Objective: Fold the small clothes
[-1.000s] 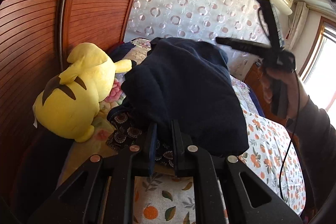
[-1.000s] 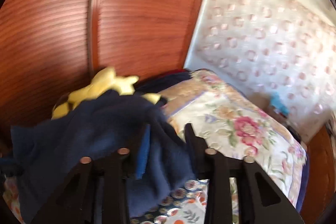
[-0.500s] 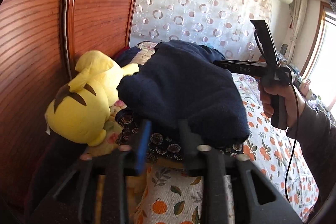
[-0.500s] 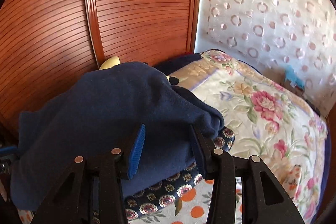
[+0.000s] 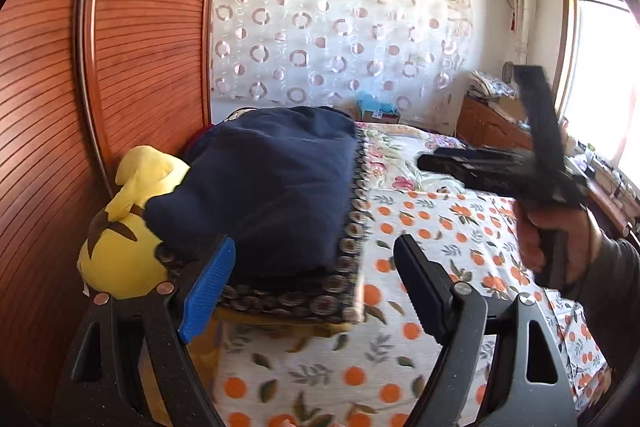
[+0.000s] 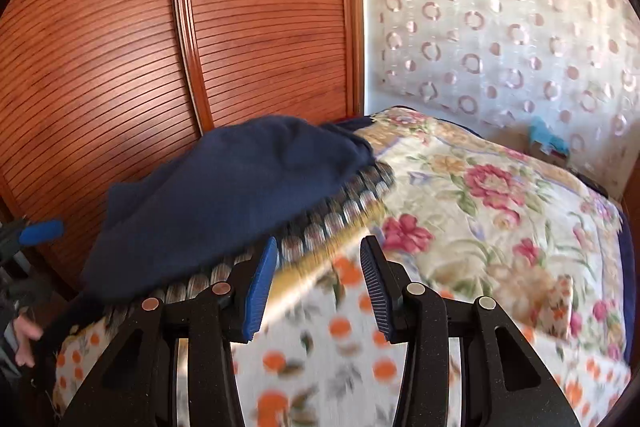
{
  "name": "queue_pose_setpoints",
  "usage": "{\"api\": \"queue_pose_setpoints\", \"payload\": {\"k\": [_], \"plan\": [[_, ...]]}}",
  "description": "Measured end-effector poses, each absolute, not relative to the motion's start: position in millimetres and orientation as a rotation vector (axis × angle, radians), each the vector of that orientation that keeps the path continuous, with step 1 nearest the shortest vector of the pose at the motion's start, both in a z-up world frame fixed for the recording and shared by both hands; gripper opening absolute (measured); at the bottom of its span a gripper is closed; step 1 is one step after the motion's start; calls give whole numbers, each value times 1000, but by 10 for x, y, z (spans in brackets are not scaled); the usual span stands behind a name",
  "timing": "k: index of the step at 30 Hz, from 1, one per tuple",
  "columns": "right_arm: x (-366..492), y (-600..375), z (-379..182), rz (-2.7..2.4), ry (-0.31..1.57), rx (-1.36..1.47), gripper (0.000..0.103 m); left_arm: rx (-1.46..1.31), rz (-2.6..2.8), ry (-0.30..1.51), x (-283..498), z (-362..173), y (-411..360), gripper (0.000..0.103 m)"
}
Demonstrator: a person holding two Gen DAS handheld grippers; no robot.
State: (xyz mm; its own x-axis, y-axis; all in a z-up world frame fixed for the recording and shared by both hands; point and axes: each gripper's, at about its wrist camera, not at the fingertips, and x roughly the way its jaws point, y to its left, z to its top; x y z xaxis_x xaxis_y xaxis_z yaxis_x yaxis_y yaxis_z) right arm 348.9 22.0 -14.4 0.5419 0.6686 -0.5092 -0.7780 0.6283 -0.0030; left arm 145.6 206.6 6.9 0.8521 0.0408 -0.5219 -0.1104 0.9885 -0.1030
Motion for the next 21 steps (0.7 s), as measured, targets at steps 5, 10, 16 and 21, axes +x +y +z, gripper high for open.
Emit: {"api": "queue_pose_setpoints", "payload": {"k": [5,10,16,21], "plan": [[3140,-235,-189,841,496,-211,45,-85,28,545,1444,107,1731,82],[2829,-559,-215,791,479,-188,50,-68,-24,546,1390,123,1442,82],[2378,-879,-206,713,450,-154,64,-52,-65,558,1324,91,1092,82],[2051,-1084,-187,610,435,-113,71,-43,-78,554,1225,117,858,82]]}}
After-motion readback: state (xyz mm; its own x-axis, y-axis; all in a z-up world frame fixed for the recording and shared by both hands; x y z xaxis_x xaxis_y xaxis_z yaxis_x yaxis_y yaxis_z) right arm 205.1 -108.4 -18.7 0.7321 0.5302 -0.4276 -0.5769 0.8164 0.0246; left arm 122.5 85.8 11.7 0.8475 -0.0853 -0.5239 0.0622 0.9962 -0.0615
